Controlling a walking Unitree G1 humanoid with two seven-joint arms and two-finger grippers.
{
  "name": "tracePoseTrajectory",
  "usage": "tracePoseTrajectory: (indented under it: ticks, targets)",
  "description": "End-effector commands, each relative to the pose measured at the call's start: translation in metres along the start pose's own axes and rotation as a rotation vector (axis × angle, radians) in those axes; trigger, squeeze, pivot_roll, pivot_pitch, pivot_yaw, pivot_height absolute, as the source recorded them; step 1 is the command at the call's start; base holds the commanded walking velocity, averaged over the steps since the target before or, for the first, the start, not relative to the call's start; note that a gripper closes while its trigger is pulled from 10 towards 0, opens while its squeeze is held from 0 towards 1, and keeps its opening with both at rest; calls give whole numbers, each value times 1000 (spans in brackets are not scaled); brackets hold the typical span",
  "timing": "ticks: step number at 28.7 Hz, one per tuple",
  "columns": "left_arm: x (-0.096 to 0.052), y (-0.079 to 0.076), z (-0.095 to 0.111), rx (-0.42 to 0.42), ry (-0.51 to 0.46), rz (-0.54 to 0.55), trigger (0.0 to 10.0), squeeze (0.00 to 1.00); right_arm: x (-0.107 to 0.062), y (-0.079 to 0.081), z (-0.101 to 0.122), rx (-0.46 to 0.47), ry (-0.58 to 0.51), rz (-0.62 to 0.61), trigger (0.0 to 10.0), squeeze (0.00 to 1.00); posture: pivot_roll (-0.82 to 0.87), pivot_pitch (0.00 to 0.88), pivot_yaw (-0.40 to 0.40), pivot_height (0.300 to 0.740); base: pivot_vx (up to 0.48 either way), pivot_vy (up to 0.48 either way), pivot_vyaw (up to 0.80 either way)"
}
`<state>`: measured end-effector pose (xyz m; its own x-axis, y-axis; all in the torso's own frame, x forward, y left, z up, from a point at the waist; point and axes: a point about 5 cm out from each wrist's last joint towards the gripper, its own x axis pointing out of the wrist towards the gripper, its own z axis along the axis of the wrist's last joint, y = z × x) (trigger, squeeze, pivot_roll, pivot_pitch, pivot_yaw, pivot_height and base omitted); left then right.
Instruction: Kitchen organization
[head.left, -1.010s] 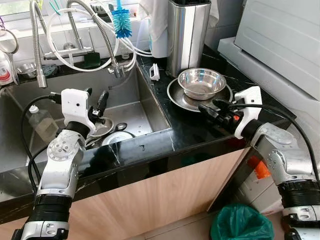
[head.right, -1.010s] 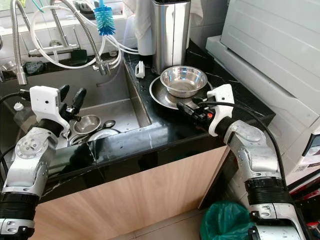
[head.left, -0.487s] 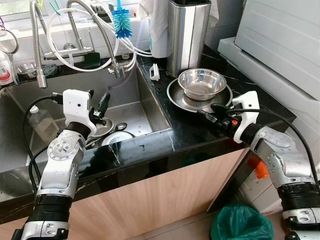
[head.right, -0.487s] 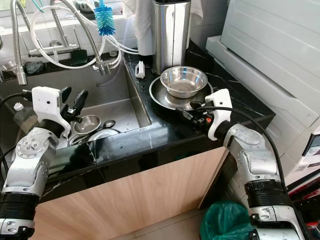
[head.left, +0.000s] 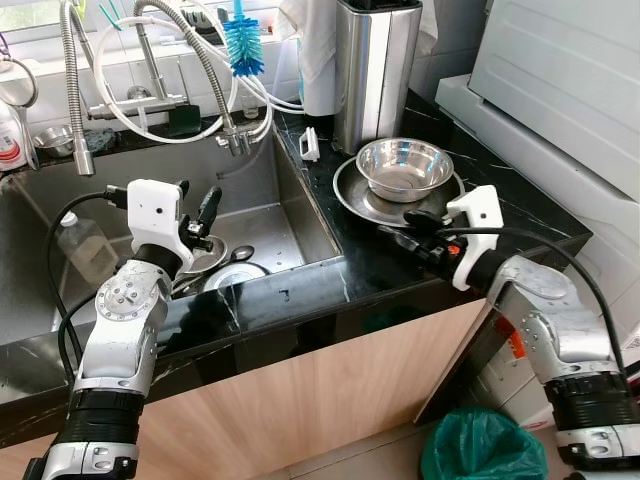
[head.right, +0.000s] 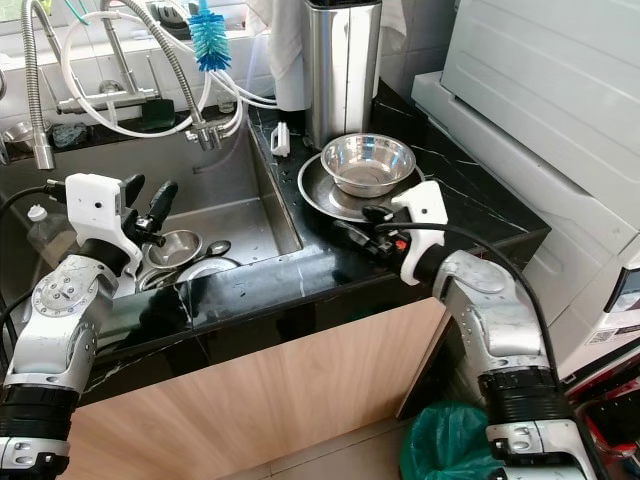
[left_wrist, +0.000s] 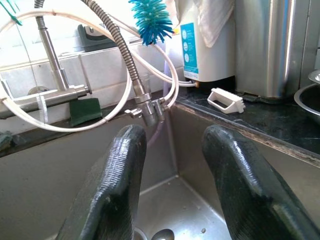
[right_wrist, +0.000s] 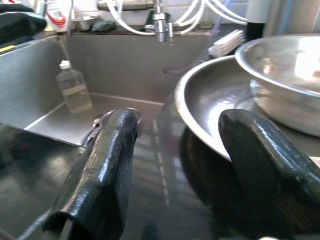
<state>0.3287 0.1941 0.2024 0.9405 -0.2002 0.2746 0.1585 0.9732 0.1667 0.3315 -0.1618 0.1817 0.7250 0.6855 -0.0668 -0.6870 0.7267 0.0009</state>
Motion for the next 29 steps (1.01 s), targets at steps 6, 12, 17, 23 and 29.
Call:
tracePoseTrajectory:
  ticks: [6, 12, 17, 23, 29]
  targets:
    - [1, 1, 7, 5, -21, -4, 10000, 0, -1, -1, 4, -24, 2, -5, 10000, 0, 44, 25, 37, 740, 0, 0, 0]
    - [1, 0, 6, 1, -22, -5, 10000, 0, -6, -14, 8, -22, -2, -79, 10000, 0, 46, 27, 36, 740, 0, 0, 0]
    - [1, 0, 6, 0, -19, -7, 10000, 0, -6, -22, 6, 2, -2, -134, 10000, 0, 48, 27, 37, 740, 0, 0, 0]
    - [1, -1, 7, 1, -17, -14, 10000, 0, -7, -26, 1, 14, 22, -169, 10000, 0, 48, 28, 38, 740, 0, 0, 0]
    - [1, -2, 7, -1, -17, -23, 10000, 0, -9, -29, -5, 33, 40, -188, 10000, 0, 51, 29, 39, 740, 0, 0, 0]
